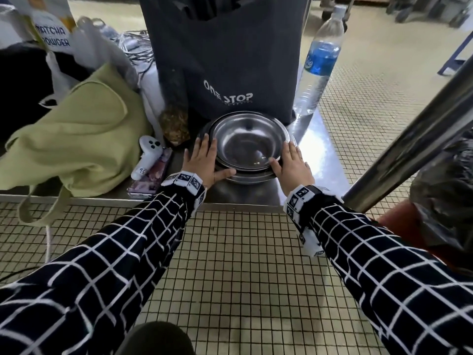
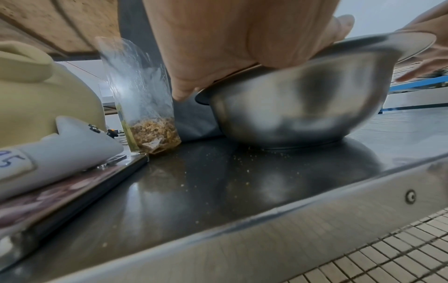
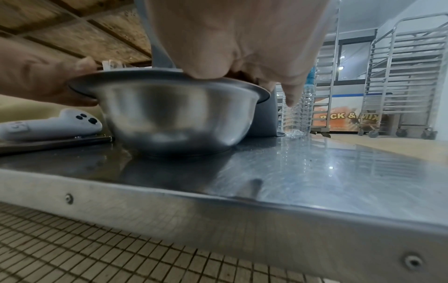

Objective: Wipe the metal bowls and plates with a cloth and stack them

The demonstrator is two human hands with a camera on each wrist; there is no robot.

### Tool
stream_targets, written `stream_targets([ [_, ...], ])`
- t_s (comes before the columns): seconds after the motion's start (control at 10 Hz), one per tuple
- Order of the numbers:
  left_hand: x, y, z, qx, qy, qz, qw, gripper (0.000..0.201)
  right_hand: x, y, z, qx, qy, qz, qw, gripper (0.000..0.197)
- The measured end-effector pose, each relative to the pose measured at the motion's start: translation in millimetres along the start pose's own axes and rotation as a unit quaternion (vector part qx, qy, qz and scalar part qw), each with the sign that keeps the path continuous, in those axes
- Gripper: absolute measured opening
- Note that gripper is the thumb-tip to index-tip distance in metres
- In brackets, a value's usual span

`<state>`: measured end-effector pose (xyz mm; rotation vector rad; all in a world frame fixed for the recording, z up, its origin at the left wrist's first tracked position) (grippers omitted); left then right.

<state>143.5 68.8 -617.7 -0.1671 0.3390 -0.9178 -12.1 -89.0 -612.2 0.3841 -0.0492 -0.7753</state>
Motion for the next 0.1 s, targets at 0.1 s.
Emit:
stream_targets([
  [0.1, -4.0, -3.7, 7.8, 0.015, -0.016, 0.001, 1.0, 0.105, -1.4, 5.1, 9.8, -0.028, -0.016, 0.013, 0.999, 0.071],
])
Point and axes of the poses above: each hand's wrist, its own x-axis towards the middle knuckle, its own z-axis out of the back of the hand, y = z × x, the point moved 8 cm from there along x, towards the middle knuckle, and after that the axes turned 3 degrees about y, right-handed, at the moved point
